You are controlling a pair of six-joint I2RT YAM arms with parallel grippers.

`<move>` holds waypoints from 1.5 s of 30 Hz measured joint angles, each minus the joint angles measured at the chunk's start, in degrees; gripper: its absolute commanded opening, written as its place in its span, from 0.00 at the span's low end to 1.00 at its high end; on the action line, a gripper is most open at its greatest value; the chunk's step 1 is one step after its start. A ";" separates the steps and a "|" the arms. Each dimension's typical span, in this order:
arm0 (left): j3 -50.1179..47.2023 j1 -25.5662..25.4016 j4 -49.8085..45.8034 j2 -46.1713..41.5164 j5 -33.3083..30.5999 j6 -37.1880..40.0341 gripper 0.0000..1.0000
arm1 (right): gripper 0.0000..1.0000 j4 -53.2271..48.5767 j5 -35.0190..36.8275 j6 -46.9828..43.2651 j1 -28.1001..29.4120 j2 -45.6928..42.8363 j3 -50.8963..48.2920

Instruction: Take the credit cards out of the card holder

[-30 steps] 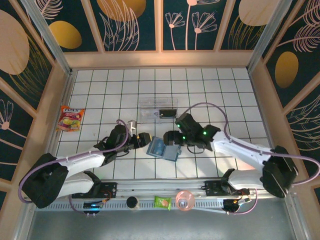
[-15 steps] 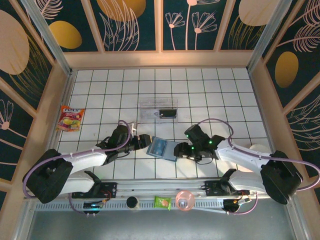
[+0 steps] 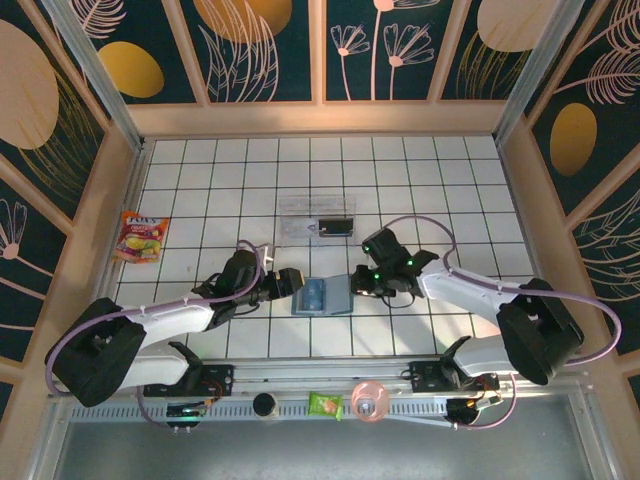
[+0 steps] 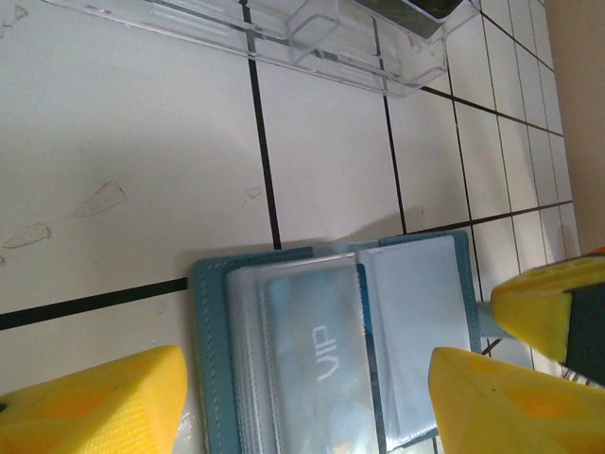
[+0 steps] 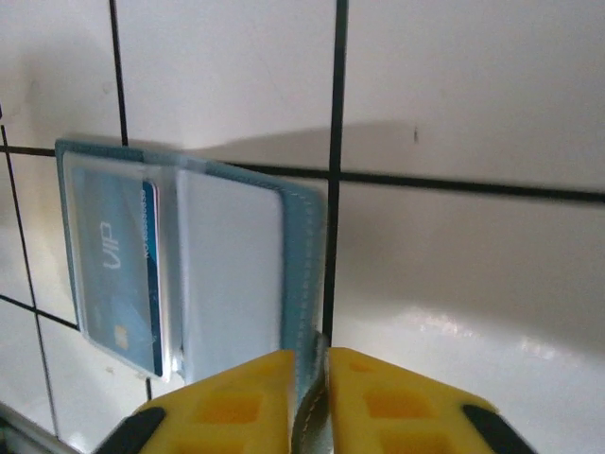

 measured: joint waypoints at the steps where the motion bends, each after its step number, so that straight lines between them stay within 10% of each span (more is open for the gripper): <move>1: 0.00 0.00 0.13 0.00 0.20 0.00 0.68 | 0.07 0.00 0.48 -0.85 -0.22 0.44 0.42; 4: 0.00 0.00 0.33 0.00 0.72 0.00 0.68 | 0.08 -0.07 1.60 -2.43 -0.48 1.70 1.20; 10: 0.00 0.00 0.42 -0.02 1.16 0.20 0.57 | 0.56 -1.42 5.18 -2.91 -0.48 1.62 1.44; 19: 2.60 -1.53 -1.79 -0.15 1.25 2.93 0.26 | 0.25 -0.79 3.19 -5.46 -0.20 -5.60 7.52; 28: 4.52 -4.46 -1.84 4.76 2.03 3.65 0.18 | 0.24 8.61 -12.00 -5.35 4.52 9.22 8.57; 45: 5.03 -5.42 -4.85 9.46 0.11 3.91 0.03 | 0.24 14.08 -13.90 -2.14 3.82 15.39 5.90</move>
